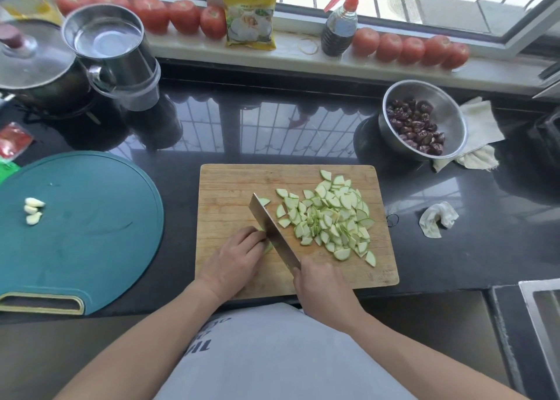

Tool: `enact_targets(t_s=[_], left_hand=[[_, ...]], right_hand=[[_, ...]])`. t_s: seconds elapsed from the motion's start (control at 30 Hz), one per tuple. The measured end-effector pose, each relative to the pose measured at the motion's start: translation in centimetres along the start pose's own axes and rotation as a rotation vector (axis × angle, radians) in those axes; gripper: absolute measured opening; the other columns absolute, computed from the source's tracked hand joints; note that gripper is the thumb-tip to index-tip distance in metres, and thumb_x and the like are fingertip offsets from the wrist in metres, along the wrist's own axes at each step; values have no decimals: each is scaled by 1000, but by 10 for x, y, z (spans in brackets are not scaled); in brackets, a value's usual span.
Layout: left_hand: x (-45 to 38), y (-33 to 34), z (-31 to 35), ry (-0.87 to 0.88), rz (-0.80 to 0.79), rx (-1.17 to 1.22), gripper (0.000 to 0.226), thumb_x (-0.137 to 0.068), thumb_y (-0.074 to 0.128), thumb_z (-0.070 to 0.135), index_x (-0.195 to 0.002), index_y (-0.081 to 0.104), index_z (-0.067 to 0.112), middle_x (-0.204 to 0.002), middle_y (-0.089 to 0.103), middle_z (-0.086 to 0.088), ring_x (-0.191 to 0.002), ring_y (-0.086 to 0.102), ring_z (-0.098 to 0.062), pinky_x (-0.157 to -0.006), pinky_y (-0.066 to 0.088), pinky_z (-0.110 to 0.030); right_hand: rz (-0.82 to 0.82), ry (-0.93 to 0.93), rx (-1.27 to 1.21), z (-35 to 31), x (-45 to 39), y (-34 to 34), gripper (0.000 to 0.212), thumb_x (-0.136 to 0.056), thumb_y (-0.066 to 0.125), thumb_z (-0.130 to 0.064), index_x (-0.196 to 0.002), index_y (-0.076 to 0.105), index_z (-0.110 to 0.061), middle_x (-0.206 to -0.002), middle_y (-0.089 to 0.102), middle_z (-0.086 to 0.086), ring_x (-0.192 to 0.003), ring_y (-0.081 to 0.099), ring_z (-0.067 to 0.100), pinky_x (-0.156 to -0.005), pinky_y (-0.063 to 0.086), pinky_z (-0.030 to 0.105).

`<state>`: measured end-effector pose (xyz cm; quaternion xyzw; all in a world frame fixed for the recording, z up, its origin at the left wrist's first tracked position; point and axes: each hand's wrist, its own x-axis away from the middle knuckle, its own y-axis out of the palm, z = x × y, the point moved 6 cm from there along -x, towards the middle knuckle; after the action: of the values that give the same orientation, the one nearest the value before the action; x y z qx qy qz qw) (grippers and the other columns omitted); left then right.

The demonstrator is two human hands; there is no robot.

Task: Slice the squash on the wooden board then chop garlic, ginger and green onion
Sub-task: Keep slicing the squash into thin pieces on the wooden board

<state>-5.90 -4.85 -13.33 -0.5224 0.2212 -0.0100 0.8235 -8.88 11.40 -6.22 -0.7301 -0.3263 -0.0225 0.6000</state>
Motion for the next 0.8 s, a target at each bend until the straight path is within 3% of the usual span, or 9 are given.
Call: enact_targets(t_s=[0.1, 0.23, 0.37, 0.5, 0.6, 0.8], left_hand=[[-1, -1, 1, 1, -10, 5, 24, -94, 53, 3, -115, 65, 1, -120, 65, -14, -115, 57, -32, -90, 58, -40], [-3, -4, 2, -5, -8, 16, 28, -87, 66, -2, -115, 64, 1, -118, 65, -15, -114, 57, -32, -90, 58, -39], [-3, -5, 3, 5, -10, -6, 23, -95, 52, 1, -116, 63, 0, -118, 64, -15, -113, 58, -33, -95, 56, -40], [-2, -2, 2, -2, -37, -7, 23, -95, 55, -1, -116, 64, 0, -119, 64, -15, -113, 58, -34, -96, 54, -41], [-5, -6, 3, -7, -40, -4, 20, -93, 61, -2, -112, 65, 2, -117, 64, -14, -111, 59, -33, -94, 54, -41], [-11, -20, 8, -118, -107, 93, 32, -83, 67, -4, -113, 70, 7, -114, 66, -6, -107, 57, -24, -86, 55, -34]], right_hand=[[1, 14, 4, 0, -2, 4, 18, -97, 43, -23, -80, 40, -18, -60, 44, 1, -51, 42, 20, -43, 24, 34], [-1, 32, -6, 1, -2, 7, 20, -96, 44, -22, -77, 39, -19, -59, 46, 1, -50, 42, 19, -41, 23, 33], [-13, 39, -6, 2, -2, 8, 22, -96, 45, -20, -76, 36, -20, -59, 46, 1, -49, 41, 17, -41, 23, 32], [-28, 38, 6, -1, -8, 10, 22, -93, 46, -15, -75, 34, -20, -59, 43, 0, -48, 40, 18, -41, 21, 31], [-32, 60, 65, -7, -20, 16, 20, -90, 48, -7, -80, 36, -19, -61, 40, -2, -57, 48, 25, -44, 28, 33], [94, 60, -57, -11, -41, 6, 22, -100, 41, -30, -83, 47, -18, -69, 59, 6, -62, 59, 30, -53, 47, 38]])
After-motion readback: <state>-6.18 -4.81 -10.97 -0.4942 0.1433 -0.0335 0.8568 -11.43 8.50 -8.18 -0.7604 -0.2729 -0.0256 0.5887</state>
